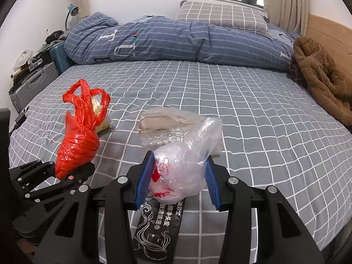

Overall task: Collect trash
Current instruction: 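Lift the red and white bags off the bed and carry them over the bin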

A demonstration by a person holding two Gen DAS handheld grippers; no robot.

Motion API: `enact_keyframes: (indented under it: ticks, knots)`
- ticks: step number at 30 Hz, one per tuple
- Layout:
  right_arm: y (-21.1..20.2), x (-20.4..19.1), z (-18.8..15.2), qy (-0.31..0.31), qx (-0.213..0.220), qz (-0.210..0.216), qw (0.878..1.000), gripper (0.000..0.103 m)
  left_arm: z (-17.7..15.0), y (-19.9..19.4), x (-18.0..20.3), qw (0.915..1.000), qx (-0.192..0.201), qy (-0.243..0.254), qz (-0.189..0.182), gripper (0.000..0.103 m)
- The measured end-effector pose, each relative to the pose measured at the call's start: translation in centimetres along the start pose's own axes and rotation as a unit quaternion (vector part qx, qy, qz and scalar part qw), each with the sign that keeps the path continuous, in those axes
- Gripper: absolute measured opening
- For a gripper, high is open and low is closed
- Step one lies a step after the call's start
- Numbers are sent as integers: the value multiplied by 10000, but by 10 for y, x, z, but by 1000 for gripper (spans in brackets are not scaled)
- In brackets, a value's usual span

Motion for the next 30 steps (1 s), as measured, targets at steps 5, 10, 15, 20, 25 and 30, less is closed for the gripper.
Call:
enact_keyframes:
  ticks: [5,10,15,20,25,30]
  knots:
    - [-10,-5,-6,-12,23,20,10000,43,-7,-10,-4,10000,14,-19,0,31]
    - [-19,-6,-15,39,24,41,10000,43,-17,-19,-5,10000,29,-35,-38,31]
    - [-31,-4,-25,90,23,65,9999,43,-28,-26,-4,10000,17,-41,-43,31]
    - [-44,-2,-32,147,59,102,9998,43,-40,-33,-2,10000,-5,-4,-43,31]
    - [-55,-2,-40,125,88,95,9998,43,-51,-46,1,9999,48,-30,-93,31]
    - [-65,-2,-49,120,91,112,9998,43,-64,-60,-1,9997,108,-116,-199,31]
Point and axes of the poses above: each gripper's, at about its wrist camera, not at the fingertips, and y roughly the way its jaws point, x to its right, z to its top, the point moved 1 cm from there along y, roughly the way its jaws point, and after that the axes turned 7 degrees about -x, right-handed, at the moved point
